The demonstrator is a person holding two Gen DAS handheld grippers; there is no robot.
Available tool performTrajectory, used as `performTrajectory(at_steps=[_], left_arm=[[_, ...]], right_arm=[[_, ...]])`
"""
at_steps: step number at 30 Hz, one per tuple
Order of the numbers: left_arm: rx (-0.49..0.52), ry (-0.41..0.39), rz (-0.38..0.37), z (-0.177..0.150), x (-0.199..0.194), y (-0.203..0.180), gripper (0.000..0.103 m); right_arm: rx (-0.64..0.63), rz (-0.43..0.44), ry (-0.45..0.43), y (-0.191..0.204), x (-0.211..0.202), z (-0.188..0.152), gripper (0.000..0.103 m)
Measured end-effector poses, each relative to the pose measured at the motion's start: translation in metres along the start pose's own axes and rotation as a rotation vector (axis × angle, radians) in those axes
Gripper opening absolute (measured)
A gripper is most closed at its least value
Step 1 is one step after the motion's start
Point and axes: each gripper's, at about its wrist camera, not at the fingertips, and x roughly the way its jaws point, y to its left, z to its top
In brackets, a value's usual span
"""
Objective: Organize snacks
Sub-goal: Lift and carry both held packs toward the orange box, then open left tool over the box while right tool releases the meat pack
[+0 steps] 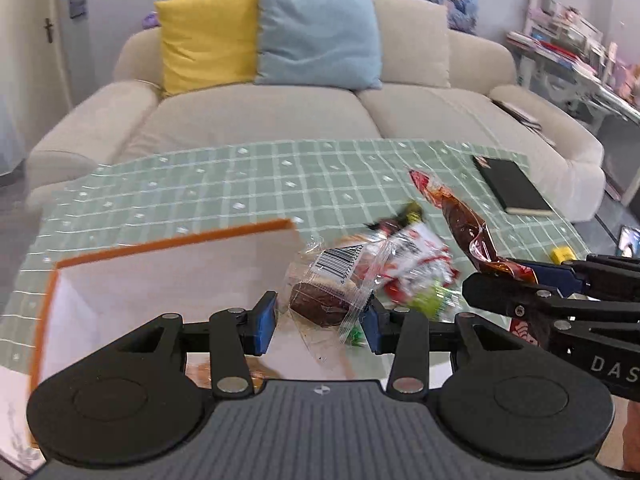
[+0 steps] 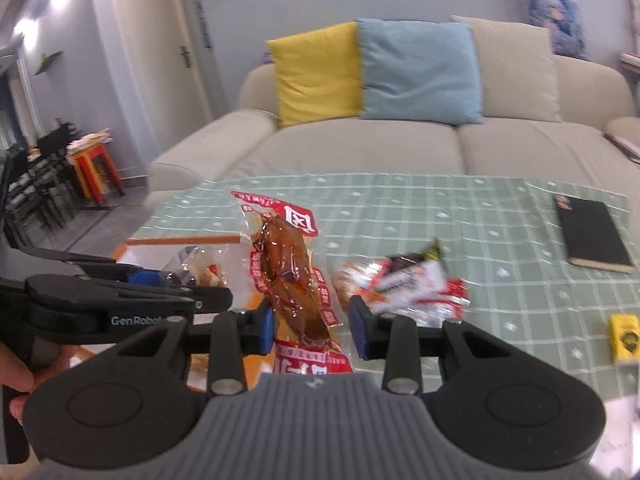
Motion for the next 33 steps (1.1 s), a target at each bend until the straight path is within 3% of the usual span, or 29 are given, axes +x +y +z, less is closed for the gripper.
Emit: performTrajectory(at_steps=[7,13,20,25,33], left_arm=[[-0.051,-0.017,0.070,0.004,-0.010,0.042,0.049],[-0.095,0.035,0.103,0.001,0.001,0.073,0.049],[-0.148,0.136,0.134,-0.019,0.026,0.100,0.049],[-0.137,0.226,0.185,-0.030,0.046,0.106,0.049],[-0.125,0.311,0.196,-0.039,0.073,0.114,0.049]], right_arm=[[-0.013,0.109,0.024,0.045,0.025,0.021,0.035],[-0.011,0.161,0.091,0.077,0.055,0.028,0.035],[0.001,0.156,0.181,0.092,0.095,0.021,0.035],[0.021,0.140,0.263,0.092,0.127,0.012,0.035],[-0.024,0.072,0.320,0.094,0.162,0.004,0.035]])
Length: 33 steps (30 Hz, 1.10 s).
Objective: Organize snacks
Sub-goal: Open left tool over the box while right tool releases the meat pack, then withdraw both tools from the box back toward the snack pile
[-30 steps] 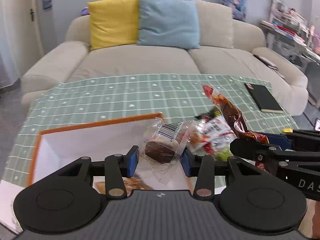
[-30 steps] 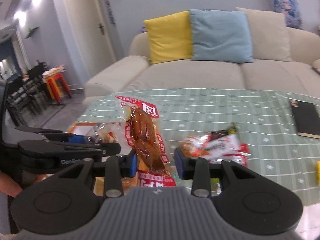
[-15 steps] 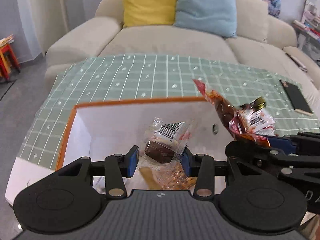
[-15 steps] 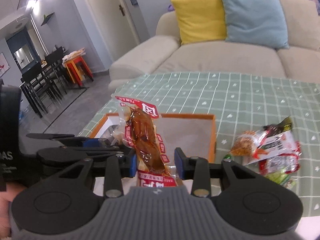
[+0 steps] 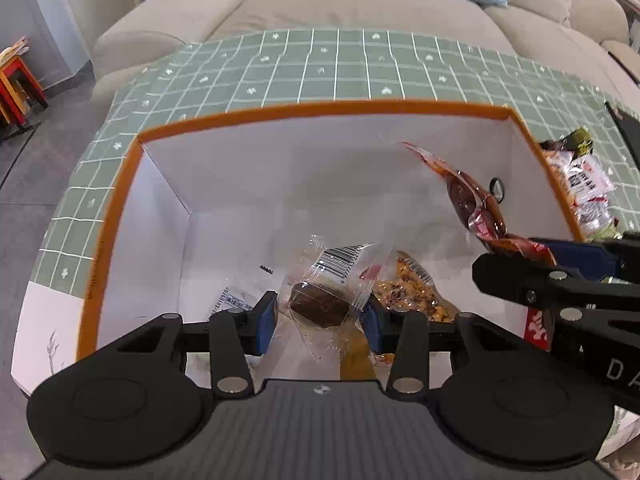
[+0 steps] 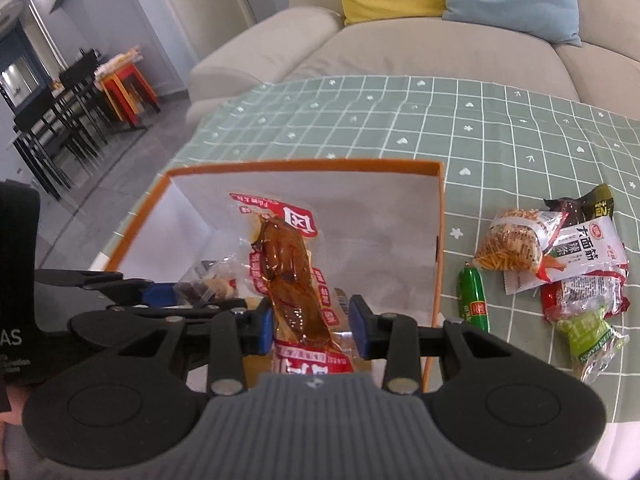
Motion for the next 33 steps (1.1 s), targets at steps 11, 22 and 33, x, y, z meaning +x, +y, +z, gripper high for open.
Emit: performTrajectory(at_steps=[11,22,33], left_arm=[[0.022,0.093,0.017,0.002,0.028,0.000,0.050],[0.023,0.124,0.056,0.002,0.035,0.000,0.057],[0.042,-0.012,0.080,-0.003,0.001,-0.011,0.075]], right_arm=[[-0.106,-0.098,0.049,0.002,0.025,0.000,0.037],[-0.156,-0.122,0.031,0.006,0.024,0.001,0.045],[-0.160,-0.091,-0.073,-0.004,-0.015,0.001,0.072]])
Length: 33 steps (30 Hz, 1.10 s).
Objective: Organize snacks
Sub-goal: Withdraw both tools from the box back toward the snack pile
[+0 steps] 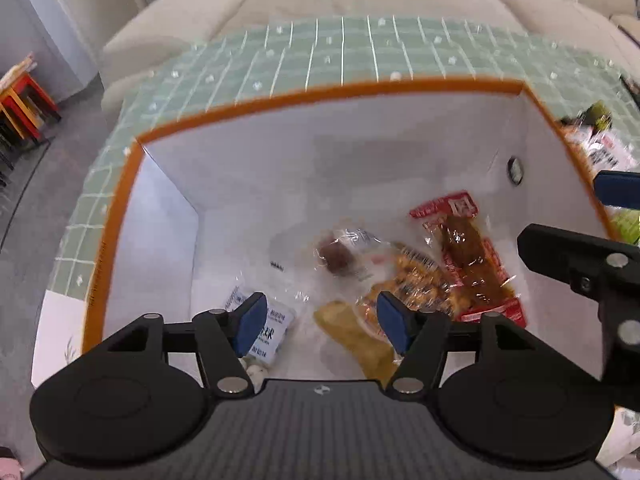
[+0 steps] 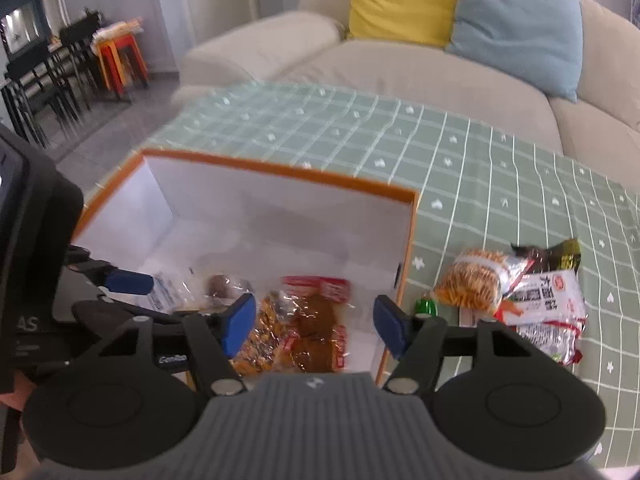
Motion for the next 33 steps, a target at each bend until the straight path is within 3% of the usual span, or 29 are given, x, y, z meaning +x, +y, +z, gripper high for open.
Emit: performTrajectory(at_steps=[2,11,17,25,33], left_arm=[[-0.014,-0.042,-0.008,-0.001,-0.011,-0.001,0.076],[-0.036,-0.232,-0.103,-0.005,-0.057,-0.008,0.076],[-0.012,-0.312,-0.191,-0.005,-0.077,-0.030,0.076],[0.114,-0.291,-0.294,-0.006,-0.090,-0.077,0.076],[0.227,-0.220,-0.357,-0.012,-0.089,-0.129,0.076]], right_arm=[[-0.014,-0.013,-0.045,-0.002,-0.011,-0.001,0.081],[0.061,-0.053,-0.169,-0.033,-0.053,-0.014,0.094],[0.156,-0.120,-0.217,-0.063,-0.075,-0.031,0.099],[0.246,-0.216,-0.218,-0.108,-0.095,-0.064,0.099],[0.293,-0.290,-0.143,-0.150,-0.094,-0.113,0.099]])
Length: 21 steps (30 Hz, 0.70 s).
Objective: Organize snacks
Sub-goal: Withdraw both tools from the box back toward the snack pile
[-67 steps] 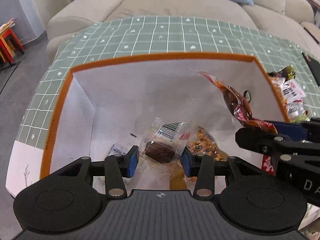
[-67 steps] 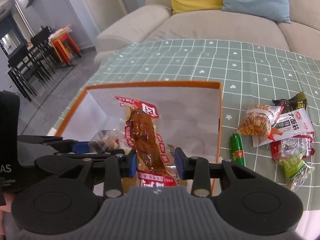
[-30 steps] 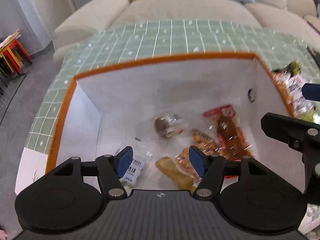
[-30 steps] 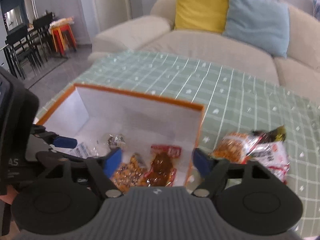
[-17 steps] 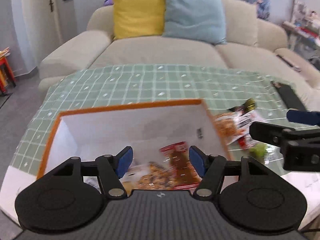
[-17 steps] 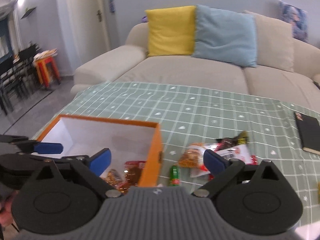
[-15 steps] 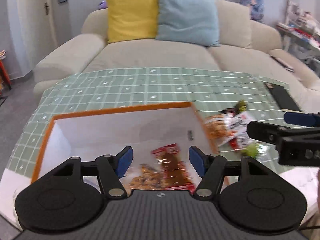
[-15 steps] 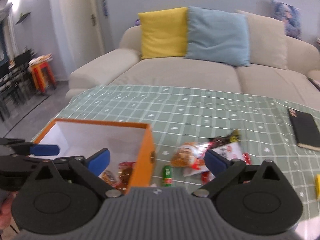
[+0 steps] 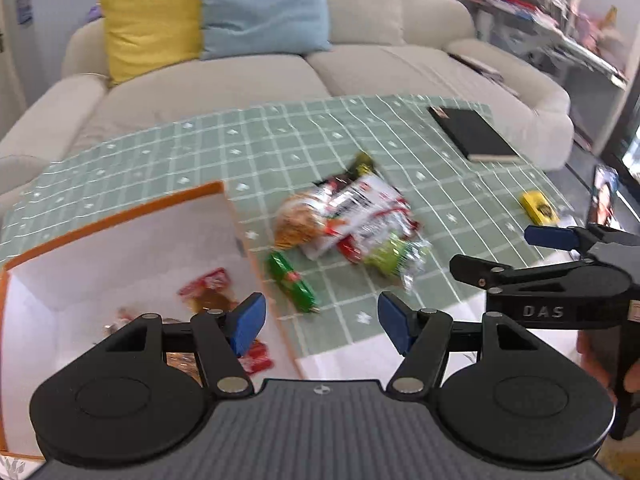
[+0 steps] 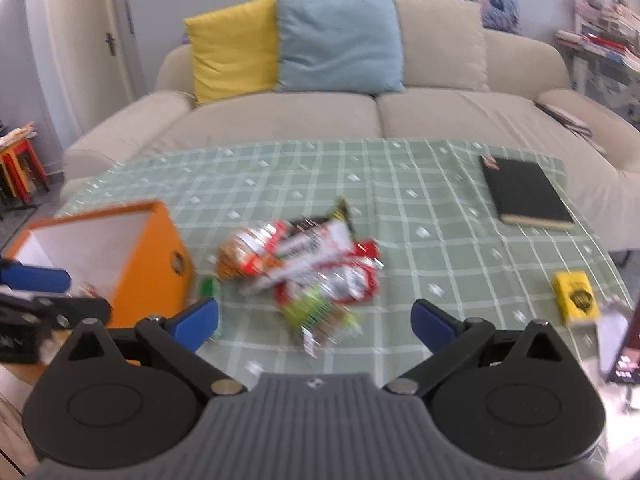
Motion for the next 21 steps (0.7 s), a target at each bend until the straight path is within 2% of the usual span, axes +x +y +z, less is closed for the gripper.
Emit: performTrajectory(at_steps=[9,11,15,18,21], left_arm=[[0.102,0.072,-0.048,-0.001,0.021,-0.033,0.074],[0.101,0.091,-0.041,0.004,0.028,-0.034,0.067],[0.053,0.127,-0.040,0.023,0.043,-0.032,0.059],[0.037,0.154,0.005,0.038,0.057,-0.037,0.058],[0.004,0.198,0.081,0.048,0.077,-0.038,0.058]], right_arm=[[0.018,-0.041,0.037,-0.031,0.011,-0.022,0.099],[0.033,-0.034,0.045,-0.034,0.015,-0.023,0.099],[0.039,0.000,0.049,-0.034,0.021,-0.021,0.099],[0.001,0.026,0.029,-0.030,0.026,-0.017,0.099],[-0.064,0.045,-0.003,-0.023,0.032,-0.013,0.099]])
